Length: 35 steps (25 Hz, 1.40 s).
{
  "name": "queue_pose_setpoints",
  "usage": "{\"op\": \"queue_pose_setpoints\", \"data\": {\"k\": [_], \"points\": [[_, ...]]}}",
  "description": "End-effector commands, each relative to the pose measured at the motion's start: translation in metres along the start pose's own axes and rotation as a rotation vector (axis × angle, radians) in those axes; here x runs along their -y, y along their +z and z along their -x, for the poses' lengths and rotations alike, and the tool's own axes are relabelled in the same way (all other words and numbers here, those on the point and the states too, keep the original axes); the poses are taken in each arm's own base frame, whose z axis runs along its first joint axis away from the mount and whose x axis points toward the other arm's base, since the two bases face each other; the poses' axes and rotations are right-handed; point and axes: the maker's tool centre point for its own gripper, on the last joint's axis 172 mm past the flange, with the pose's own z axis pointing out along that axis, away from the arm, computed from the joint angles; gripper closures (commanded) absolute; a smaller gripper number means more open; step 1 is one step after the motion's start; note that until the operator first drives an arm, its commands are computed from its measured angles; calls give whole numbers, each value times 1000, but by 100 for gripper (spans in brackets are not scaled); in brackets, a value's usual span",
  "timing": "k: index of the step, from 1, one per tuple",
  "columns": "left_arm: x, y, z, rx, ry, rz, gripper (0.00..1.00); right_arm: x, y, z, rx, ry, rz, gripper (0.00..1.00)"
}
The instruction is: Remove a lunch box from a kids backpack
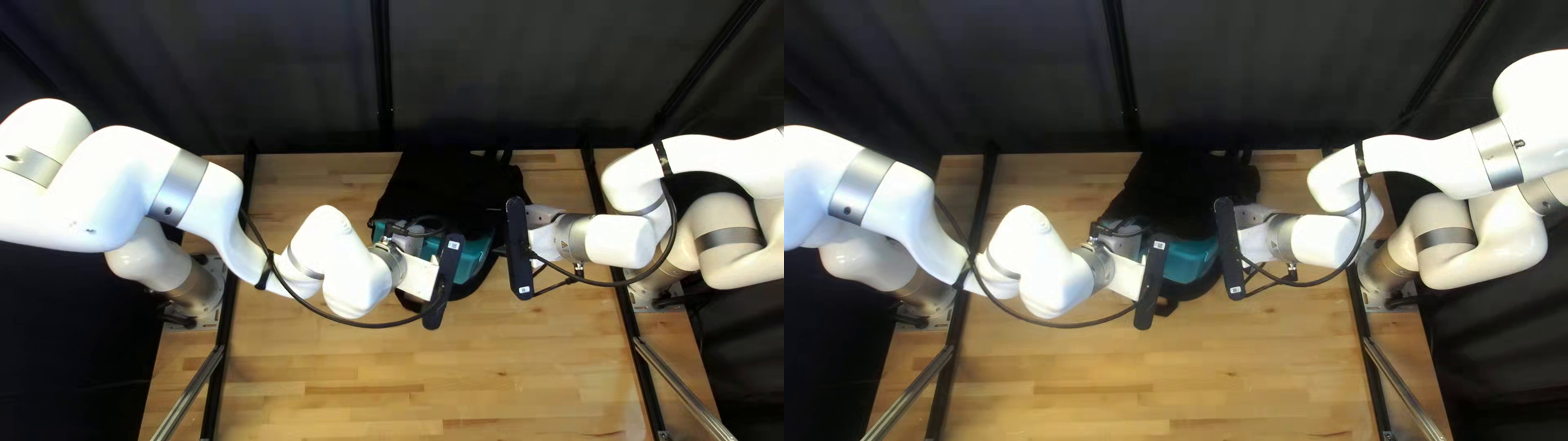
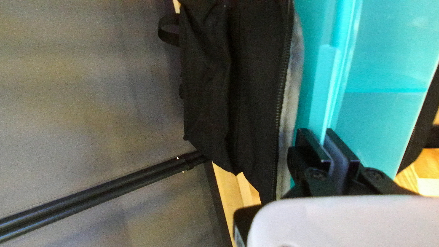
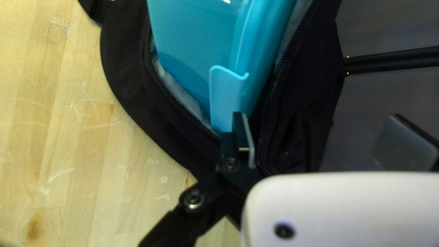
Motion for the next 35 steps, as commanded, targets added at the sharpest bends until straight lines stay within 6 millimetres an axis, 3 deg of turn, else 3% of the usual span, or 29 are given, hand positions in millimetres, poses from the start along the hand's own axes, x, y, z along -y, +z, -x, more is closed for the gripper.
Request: {"op": "queue_pose_setpoints", "data": {"k": [1, 22, 35], "points": [[-2, -21, -8, 1, 11, 17, 100, -2, -2, 3, 3, 1, 5, 0], [-36, -125, 3, 25, 1, 8, 100, -4, -1, 14, 14, 16, 23, 0], [-44, -191, 6, 61, -24, -26, 100, -3, 2, 15, 12, 26, 27, 0]]}}
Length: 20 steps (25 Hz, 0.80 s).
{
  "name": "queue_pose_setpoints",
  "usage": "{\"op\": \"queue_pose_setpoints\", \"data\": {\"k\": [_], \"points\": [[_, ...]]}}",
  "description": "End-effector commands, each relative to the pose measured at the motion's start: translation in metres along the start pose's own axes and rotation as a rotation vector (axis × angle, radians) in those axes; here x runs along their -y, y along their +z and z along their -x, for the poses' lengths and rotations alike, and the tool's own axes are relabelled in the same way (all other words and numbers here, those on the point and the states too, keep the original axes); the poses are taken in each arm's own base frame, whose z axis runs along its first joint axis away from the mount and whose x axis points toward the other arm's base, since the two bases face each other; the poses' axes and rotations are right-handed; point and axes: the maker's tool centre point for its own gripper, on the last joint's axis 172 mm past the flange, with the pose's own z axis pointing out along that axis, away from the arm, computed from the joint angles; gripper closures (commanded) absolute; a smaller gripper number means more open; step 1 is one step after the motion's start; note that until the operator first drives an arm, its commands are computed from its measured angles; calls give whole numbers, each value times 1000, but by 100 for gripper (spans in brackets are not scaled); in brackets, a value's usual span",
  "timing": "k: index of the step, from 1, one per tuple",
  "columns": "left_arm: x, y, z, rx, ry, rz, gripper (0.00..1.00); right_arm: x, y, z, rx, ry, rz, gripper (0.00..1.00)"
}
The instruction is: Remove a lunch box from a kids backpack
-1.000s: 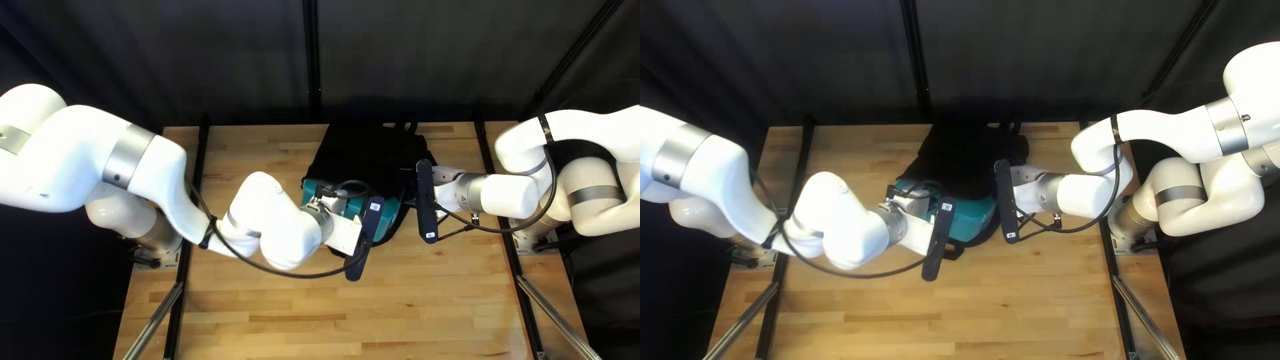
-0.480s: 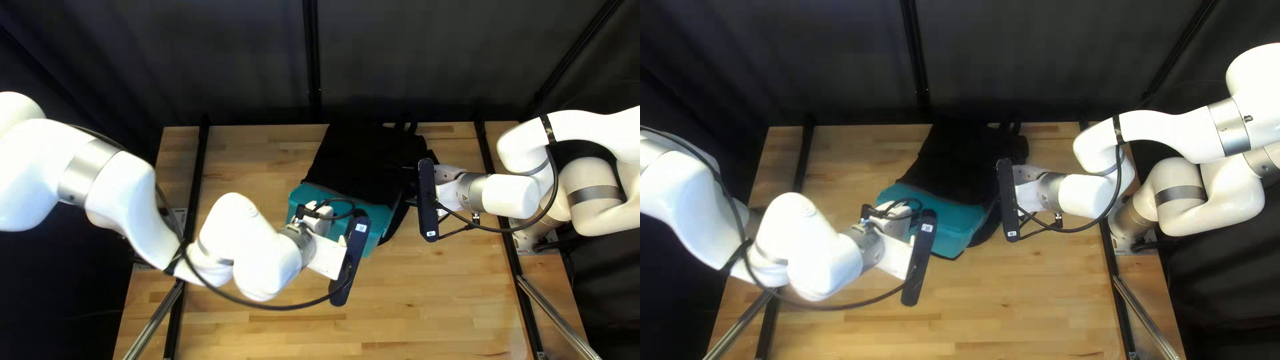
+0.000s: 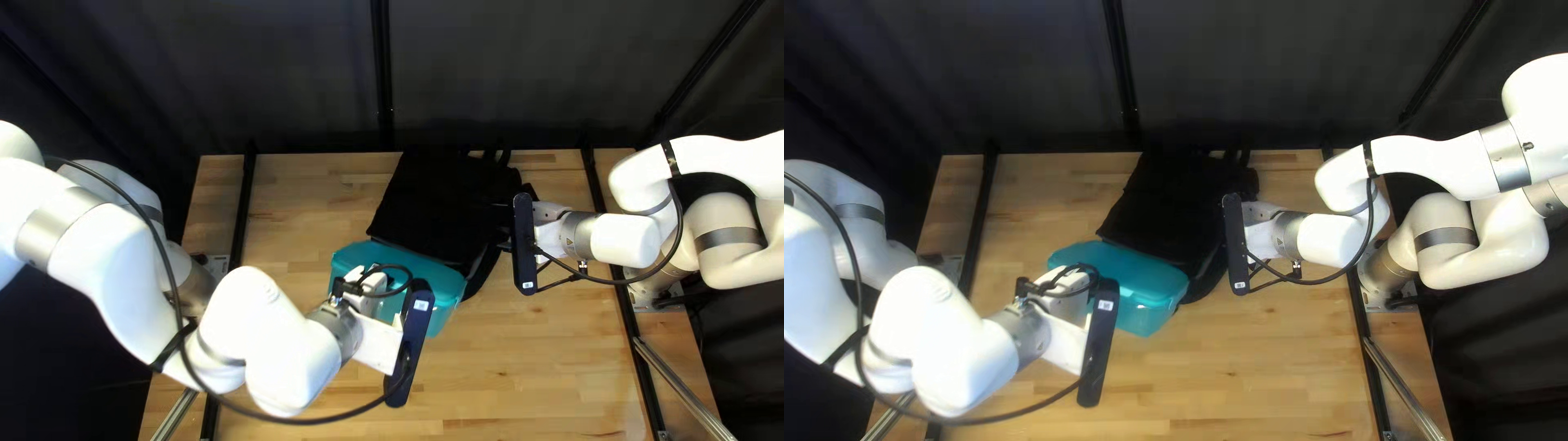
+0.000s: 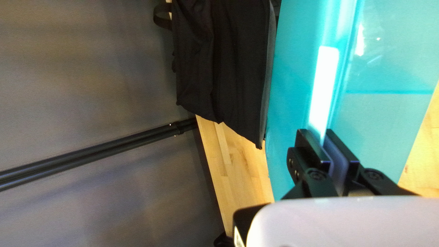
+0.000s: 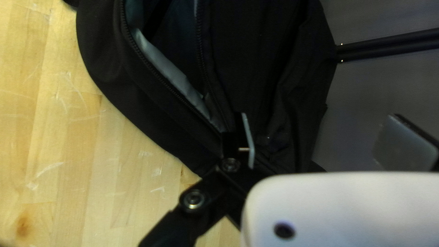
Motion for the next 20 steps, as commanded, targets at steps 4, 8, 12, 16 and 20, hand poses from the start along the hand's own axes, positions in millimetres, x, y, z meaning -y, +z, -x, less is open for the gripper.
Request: {"op": "queue_pose_setpoints", "data": {"k": [4, 8, 12, 16, 20], "points": [[-4, -40, 14, 39, -13, -34, 100, 1, 2, 1, -2, 3, 2, 0], [-3, -60, 36, 81, -33, -75, 100, 0, 4, -2, -3, 3, 3, 0], [9, -62, 69, 129, -65, -119, 100, 0, 5, -2, -4, 2, 1, 0], [20, -39, 113, 201, -112, -195, 100, 1, 8, -2, -4, 4, 2, 0], [21, -3, 146, 256, -163, -343, 100, 1, 13, -1, -5, 7, -1, 0]]}}
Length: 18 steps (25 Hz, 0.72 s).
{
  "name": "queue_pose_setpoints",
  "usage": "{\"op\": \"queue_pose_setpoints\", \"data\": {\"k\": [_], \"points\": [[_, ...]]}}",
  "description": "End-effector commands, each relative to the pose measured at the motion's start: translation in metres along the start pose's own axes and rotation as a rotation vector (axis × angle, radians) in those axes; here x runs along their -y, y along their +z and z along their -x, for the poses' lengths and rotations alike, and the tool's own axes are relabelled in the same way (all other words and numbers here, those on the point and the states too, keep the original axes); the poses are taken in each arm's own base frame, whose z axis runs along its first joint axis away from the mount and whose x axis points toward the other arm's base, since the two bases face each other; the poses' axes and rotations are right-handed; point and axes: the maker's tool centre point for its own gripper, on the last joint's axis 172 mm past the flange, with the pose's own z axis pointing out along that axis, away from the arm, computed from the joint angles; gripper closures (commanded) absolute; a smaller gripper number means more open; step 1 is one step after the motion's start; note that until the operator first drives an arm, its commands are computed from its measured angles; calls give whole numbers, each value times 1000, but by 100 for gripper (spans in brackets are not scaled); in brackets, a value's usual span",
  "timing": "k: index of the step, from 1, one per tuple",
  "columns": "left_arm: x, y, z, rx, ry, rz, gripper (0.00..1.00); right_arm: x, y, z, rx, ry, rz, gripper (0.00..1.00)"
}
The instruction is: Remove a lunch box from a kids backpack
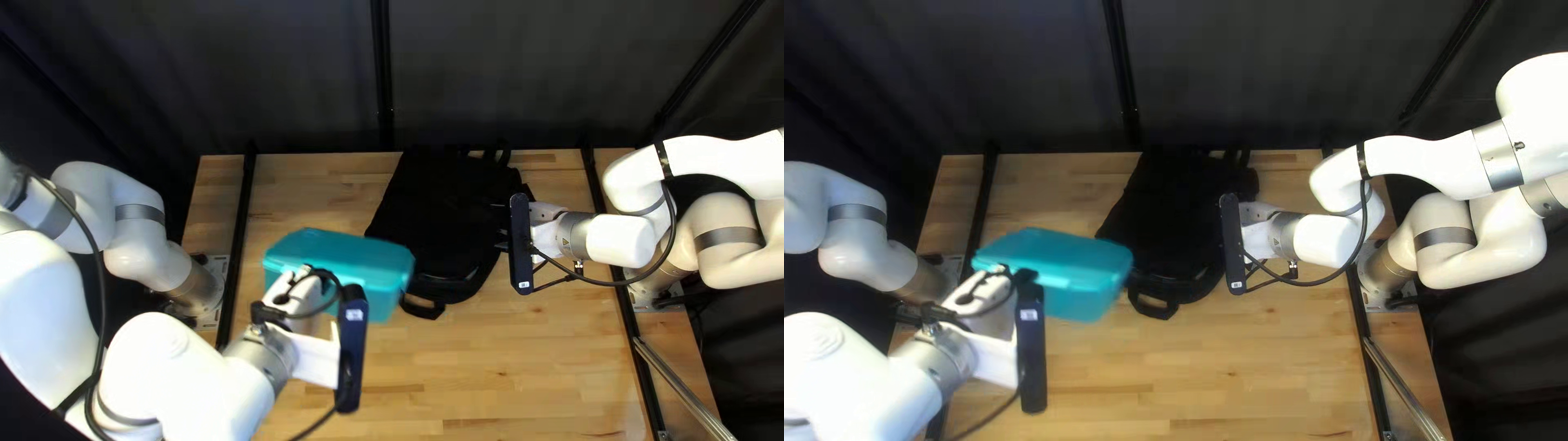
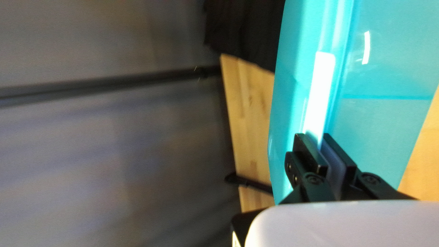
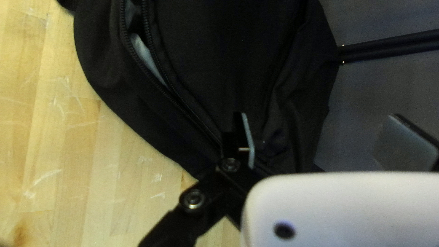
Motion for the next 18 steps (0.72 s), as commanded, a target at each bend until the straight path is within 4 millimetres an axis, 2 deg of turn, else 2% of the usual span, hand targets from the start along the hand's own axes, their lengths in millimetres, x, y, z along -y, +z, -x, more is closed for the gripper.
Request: {"op": "queue_pose_setpoints", "data": {"k": [1, 2, 8, 14, 18], "points": [[-4, 44, 26, 51, -68, -143, 100, -1, 5, 1, -1, 4, -3, 0], [-8, 62, 33, 63, -87, -183, 100, -1, 5, 2, -1, 4, -3, 0], [-15, 116, 51, 84, -147, -286, 100, -1, 8, 4, -1, 11, -6, 0], [-17, 147, 55, 106, -154, -314, 100, -2, 12, 4, -2, 14, -9, 0], [-30, 164, 68, 124, -160, -332, 100, -1, 15, 5, -3, 17, -12, 0]]}}
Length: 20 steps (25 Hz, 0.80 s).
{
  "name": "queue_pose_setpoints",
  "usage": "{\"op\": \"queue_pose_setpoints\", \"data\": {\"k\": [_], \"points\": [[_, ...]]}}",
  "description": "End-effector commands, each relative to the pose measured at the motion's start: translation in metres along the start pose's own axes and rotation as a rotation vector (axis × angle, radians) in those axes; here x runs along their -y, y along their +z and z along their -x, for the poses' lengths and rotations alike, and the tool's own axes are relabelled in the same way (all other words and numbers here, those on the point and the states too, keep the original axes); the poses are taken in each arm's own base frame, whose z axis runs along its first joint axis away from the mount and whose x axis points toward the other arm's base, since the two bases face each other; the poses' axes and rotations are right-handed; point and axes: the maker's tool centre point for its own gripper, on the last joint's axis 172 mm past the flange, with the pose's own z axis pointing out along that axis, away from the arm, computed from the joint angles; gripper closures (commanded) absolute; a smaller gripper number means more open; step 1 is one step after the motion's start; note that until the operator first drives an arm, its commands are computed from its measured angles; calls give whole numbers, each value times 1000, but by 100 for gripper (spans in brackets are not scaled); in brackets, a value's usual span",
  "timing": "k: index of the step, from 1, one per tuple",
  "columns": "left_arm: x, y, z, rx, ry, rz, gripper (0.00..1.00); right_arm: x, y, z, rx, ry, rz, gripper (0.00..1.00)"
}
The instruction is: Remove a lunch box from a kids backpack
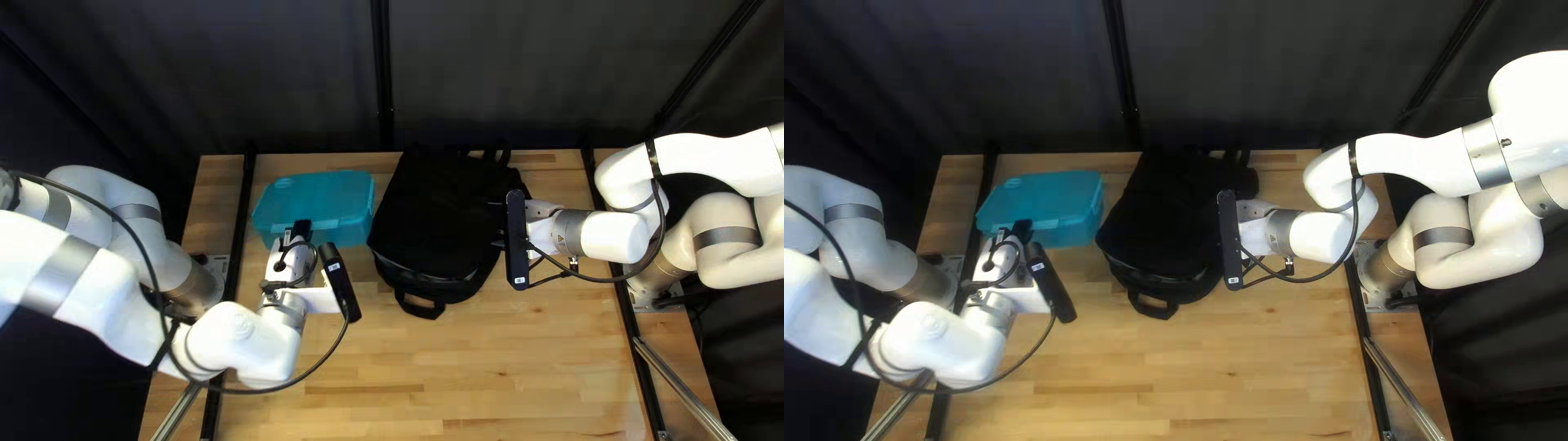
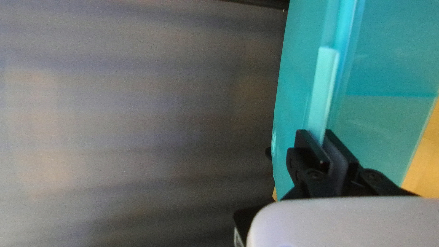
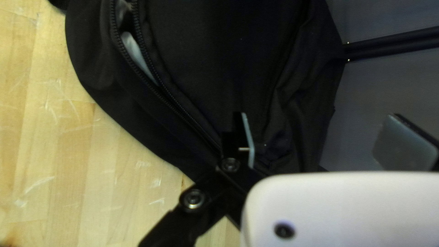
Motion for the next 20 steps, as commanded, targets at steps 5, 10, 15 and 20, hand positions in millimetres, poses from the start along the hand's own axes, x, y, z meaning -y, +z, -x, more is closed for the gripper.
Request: {"op": "queue_pose_setpoints", "data": {"k": [5, 10, 15, 20], "points": [[-29, 19, 17, 26, 1, -53, 100, 0, 3, 2, 1, 5, -4, 0], [-47, 27, 18, 28, 5, -68, 100, 1, 5, 3, 1, 5, -7, 0], [-64, 32, 18, 36, 15, -55, 100, 2, 7, 4, 1, 10, -9, 0], [-74, 27, 20, 40, 24, -44, 100, 3, 9, 4, 0, 16, -11, 0]]}}
